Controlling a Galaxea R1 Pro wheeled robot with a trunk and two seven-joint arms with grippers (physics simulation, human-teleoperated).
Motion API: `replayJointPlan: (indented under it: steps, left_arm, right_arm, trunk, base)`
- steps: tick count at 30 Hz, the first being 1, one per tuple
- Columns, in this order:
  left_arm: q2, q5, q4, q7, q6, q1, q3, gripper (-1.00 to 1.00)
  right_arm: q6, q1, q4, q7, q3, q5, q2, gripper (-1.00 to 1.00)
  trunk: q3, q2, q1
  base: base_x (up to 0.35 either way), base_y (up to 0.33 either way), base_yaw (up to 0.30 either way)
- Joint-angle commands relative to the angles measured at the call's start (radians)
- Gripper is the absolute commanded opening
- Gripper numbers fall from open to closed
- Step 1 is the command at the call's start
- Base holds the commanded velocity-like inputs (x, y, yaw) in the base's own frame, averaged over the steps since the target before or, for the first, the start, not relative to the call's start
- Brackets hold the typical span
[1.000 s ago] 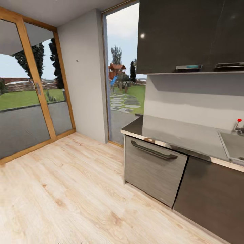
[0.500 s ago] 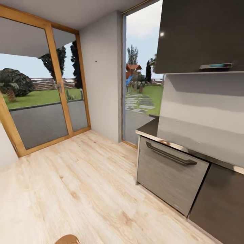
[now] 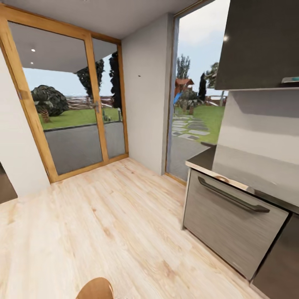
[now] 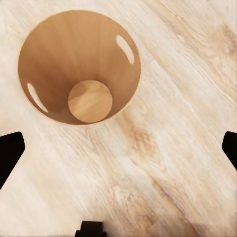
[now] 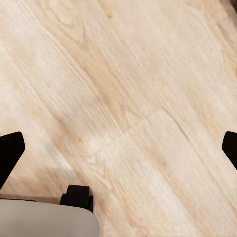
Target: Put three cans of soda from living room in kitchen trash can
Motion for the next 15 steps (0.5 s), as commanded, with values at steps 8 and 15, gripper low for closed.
replayJointPlan:
  steps: [8,15]
  left_arm:
    - [0.001,-0.001,0.0,-0.002,-0.049,0.0,0.0,1.0]
    - [0.001,-0.001,0.001,-0.002,-0.052,0.0,0.0,1.0]
  right_arm:
    - [0.0,0.0,0.0,0.0,0.001,0.0,0.0,1.0]
    - [0.0,0.0,0.0,0.0,0.001,0.0,0.0,1.0]
  trunk:
    - [0.0,0.0,0.0]
    - [0.0,0.0,0.0]
  base:
    - [0.0,0.0,0.29]
    - [0.0,0.0,0.29]
